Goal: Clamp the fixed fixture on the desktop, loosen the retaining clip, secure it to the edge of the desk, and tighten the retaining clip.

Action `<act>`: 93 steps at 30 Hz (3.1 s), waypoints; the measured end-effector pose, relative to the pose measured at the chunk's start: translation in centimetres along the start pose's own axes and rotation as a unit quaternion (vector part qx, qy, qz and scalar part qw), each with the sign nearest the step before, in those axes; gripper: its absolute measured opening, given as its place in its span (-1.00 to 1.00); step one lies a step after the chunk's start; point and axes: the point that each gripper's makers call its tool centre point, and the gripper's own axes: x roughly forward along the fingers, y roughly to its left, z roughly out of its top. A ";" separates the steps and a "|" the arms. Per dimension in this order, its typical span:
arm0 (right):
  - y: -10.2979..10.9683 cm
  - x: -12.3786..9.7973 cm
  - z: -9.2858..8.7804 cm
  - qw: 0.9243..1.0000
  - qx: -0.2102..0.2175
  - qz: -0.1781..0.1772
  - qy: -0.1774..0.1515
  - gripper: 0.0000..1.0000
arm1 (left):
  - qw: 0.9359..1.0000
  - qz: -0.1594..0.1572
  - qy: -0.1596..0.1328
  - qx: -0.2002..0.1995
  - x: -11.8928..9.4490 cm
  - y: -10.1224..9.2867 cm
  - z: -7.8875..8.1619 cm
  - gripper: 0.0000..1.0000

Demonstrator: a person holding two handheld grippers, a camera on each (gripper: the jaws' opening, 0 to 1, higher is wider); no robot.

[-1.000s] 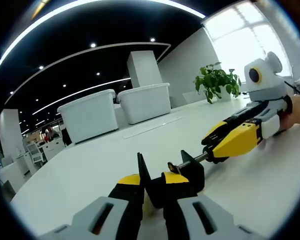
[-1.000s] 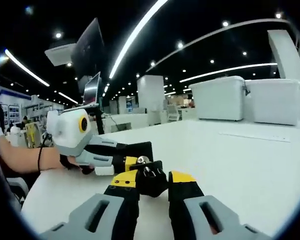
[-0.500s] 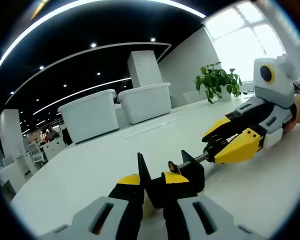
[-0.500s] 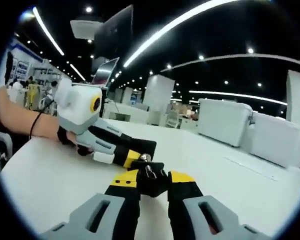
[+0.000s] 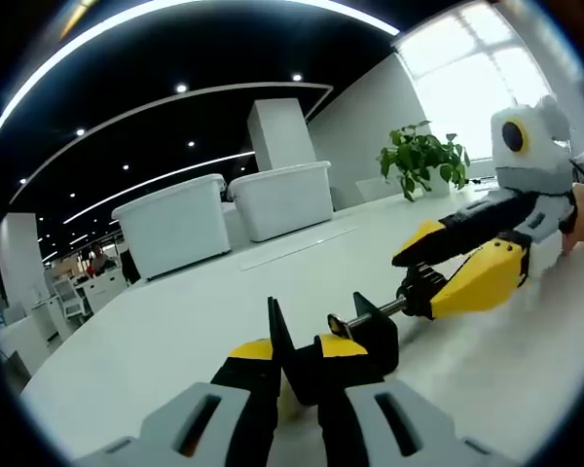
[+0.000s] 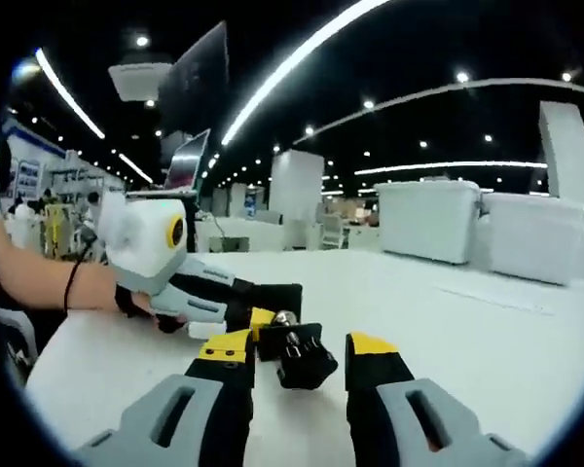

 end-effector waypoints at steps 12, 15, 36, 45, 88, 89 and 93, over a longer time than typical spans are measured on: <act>-0.1 -0.1 -0.5 0.998 0.059 0.006 0.010 -0.31 | 1.000 0.000 0.000 0.000 0.0 0.0 0.0 -0.72; -0.2 0.0 -0.7 0.998 0.062 0.004 0.014 -0.35 | 1.000 -0.001 0.000 0.000 0.0 0.0 0.0 -0.72; 0.1 0.1 -1.6 0.991 -0.125 -0.013 0.035 -0.53 | 1.000 0.001 0.000 0.000 0.0 0.1 0.0 -0.72; 0.1 0.1 -1.1 1.000 -0.007 -0.011 0.026 -0.45 | 1.000 -0.001 -0.001 0.001 -0.1 0.0 0.0 -0.72; 0.4 0.4 -1.0 0.997 -0.075 -0.014 0.026 -0.49 | 1.000 0.004 0.000 0.003 0.0 0.1 0.0 -0.72; 0.1 0.5 -1.3 0.997 -0.061 -0.017 0.034 -0.47 | 1.000 0.003 0.000 0.003 0.0 0.1 0.0 -0.72; -1.0 0.1 -0.5 0.999 0.038 -0.019 0.016 -0.42 | 1.000 0.004 -0.001 0.003 0.0 0.1 0.0 -0.72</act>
